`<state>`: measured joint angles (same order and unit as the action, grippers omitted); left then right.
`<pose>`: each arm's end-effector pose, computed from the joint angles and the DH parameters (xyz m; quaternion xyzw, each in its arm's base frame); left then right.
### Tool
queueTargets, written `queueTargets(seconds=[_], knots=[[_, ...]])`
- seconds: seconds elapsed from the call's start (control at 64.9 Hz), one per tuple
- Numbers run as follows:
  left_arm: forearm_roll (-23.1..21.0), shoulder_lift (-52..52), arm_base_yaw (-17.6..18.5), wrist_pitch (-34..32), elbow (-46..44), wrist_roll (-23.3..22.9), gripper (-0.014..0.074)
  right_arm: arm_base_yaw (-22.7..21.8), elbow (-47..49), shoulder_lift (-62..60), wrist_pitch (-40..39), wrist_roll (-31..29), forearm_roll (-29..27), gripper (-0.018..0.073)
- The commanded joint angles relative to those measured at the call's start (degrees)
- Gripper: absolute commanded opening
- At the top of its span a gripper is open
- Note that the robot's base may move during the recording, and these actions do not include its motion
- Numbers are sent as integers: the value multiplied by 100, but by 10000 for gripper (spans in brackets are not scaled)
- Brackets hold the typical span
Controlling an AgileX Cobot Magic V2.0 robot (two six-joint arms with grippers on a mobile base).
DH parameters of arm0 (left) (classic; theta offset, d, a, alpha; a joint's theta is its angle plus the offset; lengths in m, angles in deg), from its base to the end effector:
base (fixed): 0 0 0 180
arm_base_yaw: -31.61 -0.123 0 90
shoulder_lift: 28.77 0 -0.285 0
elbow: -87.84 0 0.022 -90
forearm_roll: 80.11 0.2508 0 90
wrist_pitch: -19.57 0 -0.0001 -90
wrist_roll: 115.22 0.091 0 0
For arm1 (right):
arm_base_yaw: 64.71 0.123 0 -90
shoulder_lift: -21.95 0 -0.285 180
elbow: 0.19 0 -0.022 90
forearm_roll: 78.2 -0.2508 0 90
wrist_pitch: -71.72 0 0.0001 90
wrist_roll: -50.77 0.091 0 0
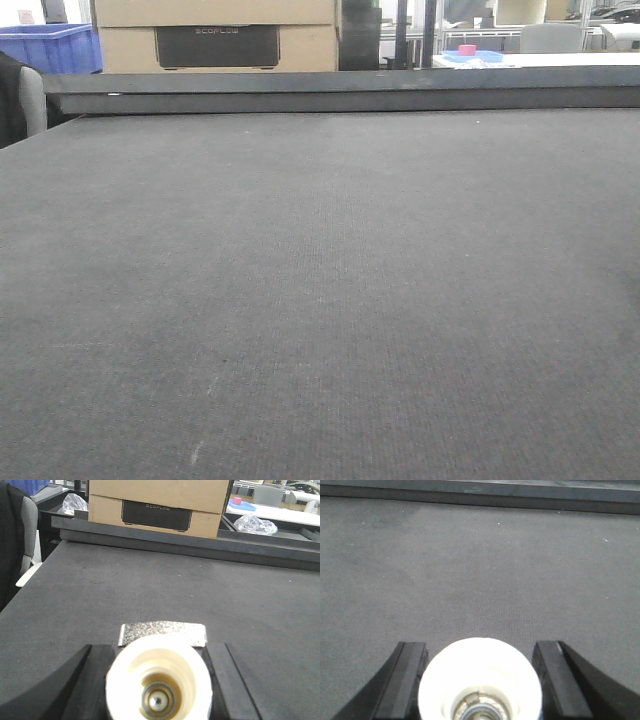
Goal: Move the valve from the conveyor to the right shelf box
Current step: 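Lift both held valves up off the belt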
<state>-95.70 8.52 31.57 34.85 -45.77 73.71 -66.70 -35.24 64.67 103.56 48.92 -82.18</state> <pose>0.1099 -0.0064 0.3318 -0.0176 0.7568 -0.0615 0.6505 0.1168 -0.0007 0.3605 0.0145 0.8167 0.0127 0.5768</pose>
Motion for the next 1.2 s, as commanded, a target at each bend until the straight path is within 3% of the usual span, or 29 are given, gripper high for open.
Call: queueTargets(seconds=[0.0,1.187], knots=[[-55,-47,35,-274,-50,8,-111,-21,50,-55,-381,-20,43,-162],[-55,-47,35,-274,-50,8,-111,-21,50,-81,-381,-20,43,-162]])
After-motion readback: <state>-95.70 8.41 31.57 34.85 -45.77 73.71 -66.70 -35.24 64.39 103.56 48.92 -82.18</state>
